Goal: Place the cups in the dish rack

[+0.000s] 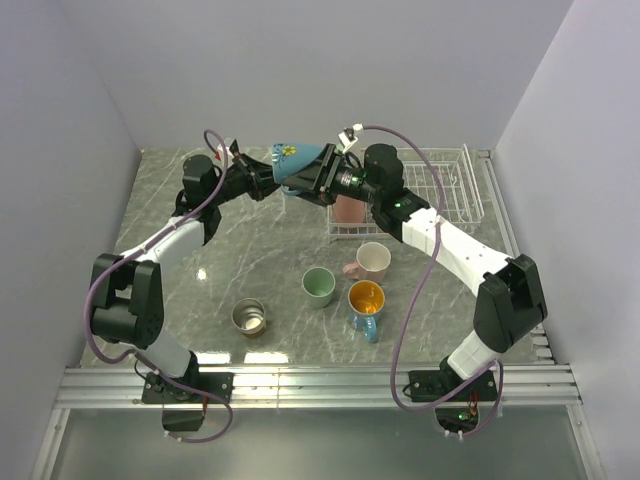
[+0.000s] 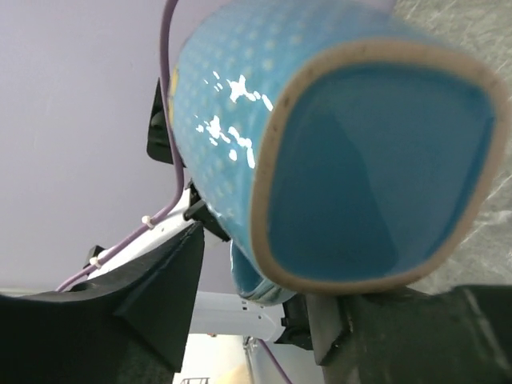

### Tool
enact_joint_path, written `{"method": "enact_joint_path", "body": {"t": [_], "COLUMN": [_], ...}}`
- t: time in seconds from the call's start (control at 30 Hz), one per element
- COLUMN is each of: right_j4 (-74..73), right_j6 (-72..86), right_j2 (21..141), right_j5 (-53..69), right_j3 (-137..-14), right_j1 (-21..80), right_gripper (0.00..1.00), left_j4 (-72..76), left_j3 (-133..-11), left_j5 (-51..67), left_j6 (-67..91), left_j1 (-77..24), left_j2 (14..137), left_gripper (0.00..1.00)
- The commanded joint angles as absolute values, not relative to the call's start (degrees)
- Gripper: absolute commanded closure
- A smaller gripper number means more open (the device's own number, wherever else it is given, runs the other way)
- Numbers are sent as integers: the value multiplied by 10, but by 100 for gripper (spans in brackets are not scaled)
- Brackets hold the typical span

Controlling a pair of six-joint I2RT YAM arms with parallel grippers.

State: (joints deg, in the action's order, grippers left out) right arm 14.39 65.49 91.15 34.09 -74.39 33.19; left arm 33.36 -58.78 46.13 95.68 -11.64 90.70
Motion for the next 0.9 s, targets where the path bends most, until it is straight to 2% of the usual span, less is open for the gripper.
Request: {"method": "enact_joint_path", "body": {"t": [0.0, 0.13, 0.27, 0.33, 0.37, 0.4, 0.53, 0.63, 0.67, 0.77, 0.87], "right_j4": [198, 193, 182, 179, 178, 177, 166, 148, 142, 121, 112], "right_j6": [665, 667, 665, 667, 668, 669, 661, 646, 641, 626, 620], "right_j2": [917, 918, 917, 917, 917, 917, 915, 905, 903, 891, 879], "right_j5": [335, 323, 315, 312, 311, 309, 305, 300, 297, 289, 287], "right_j3": [-787, -792, -797, -799, -800, -802, -808, -813, -816, -819, -815], "right_j1": [342, 343, 342, 342, 341, 340, 337, 334, 331, 322, 311], "right_gripper": [46, 53, 67, 82, 93, 97, 100, 100, 100, 100, 100], "left_j4": [395, 395, 391, 395, 396, 395, 374, 345, 322, 283, 270], "left_j3": [-596, -598, -595, -594, -594, -593, -599, -606, -613, -627, -632], "left_j5": [489, 488, 486, 489, 490, 490, 496, 497, 496, 494, 496], "left_j6": [960, 956, 954, 956, 957, 956, 937, 912, 904, 871, 861], "left_j1": [-143, -153, -160, -161, -162, -162, -162, -162, -162, -162, -161], "left_j2": [879, 882, 882, 883, 883, 883, 885, 882, 881, 882, 882], "left_gripper": [100, 100, 100, 100, 100, 100, 97, 84, 74, 58, 48]}}
